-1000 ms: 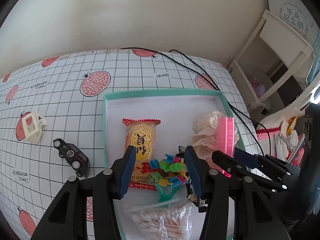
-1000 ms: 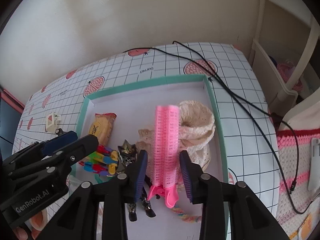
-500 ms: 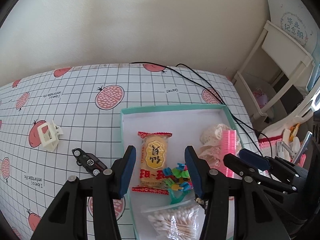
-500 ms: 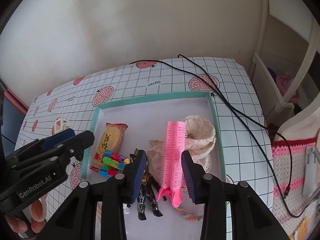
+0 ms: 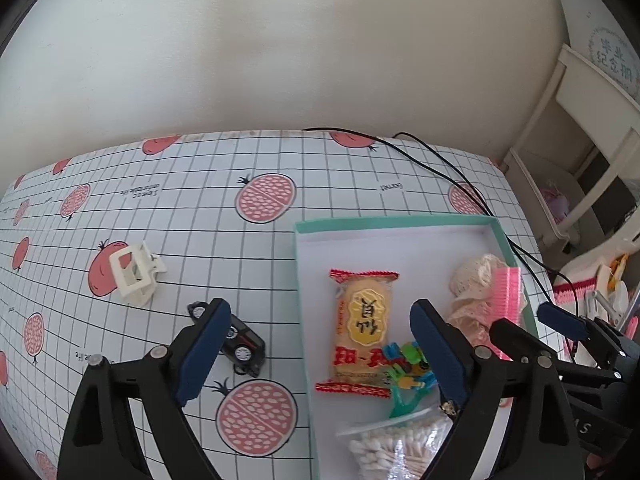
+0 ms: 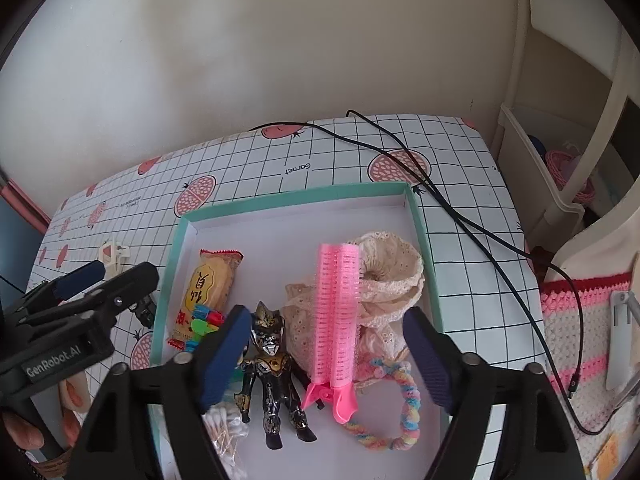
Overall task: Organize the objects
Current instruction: 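Withdraw both open tools toward the white hair clip and black toy car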
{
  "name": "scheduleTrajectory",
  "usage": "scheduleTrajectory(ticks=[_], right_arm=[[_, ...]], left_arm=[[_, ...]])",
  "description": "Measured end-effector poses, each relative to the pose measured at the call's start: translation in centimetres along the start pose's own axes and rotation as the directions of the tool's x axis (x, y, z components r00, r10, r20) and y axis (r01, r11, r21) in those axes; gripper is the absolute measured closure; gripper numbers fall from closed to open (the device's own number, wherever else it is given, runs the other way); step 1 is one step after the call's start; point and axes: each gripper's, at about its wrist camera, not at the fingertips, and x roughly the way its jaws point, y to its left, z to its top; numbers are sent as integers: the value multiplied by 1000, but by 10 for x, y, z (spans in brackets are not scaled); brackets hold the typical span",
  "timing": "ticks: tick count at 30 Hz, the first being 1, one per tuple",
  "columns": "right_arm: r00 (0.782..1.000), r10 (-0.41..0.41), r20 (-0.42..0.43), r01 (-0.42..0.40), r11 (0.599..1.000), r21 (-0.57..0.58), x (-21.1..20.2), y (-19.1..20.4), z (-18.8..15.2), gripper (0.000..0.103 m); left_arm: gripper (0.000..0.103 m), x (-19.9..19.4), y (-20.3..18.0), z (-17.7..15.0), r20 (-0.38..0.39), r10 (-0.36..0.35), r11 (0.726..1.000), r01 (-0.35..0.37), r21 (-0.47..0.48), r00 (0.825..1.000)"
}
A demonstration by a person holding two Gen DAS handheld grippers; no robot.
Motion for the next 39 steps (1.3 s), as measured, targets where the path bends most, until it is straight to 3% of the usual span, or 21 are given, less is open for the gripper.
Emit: scheduleTrajectory(ticks=[6, 24, 30, 39], right_arm=[[1000, 0, 9, 0, 1000, 7, 0, 0, 0, 1], [998, -8, 58, 9, 1000, -18, -11, 14, 6, 0], [994, 2, 111, 3, 999, -44, -29, 35, 16, 0], [992, 75, 106, -59, 989, -139, -21, 111, 23, 0]], left_arm=[[2, 0, 13, 2, 9, 29, 999, -29, -30, 1000], [2, -17, 41, 11, 48, 15, 999, -12, -51, 999], [2, -40, 82, 17, 91, 41, 996, -34, -78, 995], [2, -56, 167, 14, 88, 94, 979, -76, -190, 992]])
